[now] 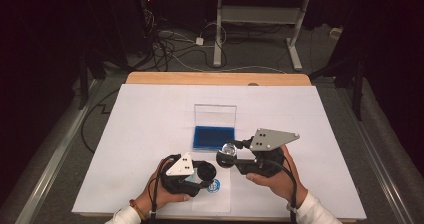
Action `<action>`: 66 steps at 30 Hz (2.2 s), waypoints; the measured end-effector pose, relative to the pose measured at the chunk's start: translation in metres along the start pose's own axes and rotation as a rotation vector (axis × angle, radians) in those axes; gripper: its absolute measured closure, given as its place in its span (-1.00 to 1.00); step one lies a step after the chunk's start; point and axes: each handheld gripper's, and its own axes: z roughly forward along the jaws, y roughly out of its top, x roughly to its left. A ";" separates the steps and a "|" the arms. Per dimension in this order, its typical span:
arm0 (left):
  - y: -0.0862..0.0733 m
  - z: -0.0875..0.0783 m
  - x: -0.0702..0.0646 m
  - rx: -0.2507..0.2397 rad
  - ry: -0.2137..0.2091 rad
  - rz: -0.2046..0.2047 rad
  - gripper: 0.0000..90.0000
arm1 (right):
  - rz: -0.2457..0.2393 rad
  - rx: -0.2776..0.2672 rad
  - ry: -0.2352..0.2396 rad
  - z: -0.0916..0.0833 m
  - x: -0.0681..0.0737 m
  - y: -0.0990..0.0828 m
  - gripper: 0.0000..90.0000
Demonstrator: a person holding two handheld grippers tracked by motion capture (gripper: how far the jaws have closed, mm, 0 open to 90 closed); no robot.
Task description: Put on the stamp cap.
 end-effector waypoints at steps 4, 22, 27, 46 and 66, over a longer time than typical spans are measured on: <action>0.004 -0.001 0.000 -0.026 -0.013 -0.011 -0.19 | -0.005 0.014 0.003 0.006 0.003 -0.001 0.26; 0.012 0.001 -0.005 -0.068 -0.040 -0.014 -0.19 | 0.005 0.016 0.045 0.024 0.013 -0.002 0.26; 0.013 0.000 -0.004 -0.077 -0.039 -0.015 -0.19 | 0.010 0.016 0.057 0.026 0.015 -0.003 0.26; 0.013 -0.001 -0.004 -0.091 -0.028 -0.016 -0.19 | 0.035 0.000 0.090 0.030 0.015 -0.004 0.26; 0.011 -0.003 -0.006 -0.123 -0.011 -0.003 -0.19 | 0.071 -0.019 0.114 0.030 0.011 -0.008 0.26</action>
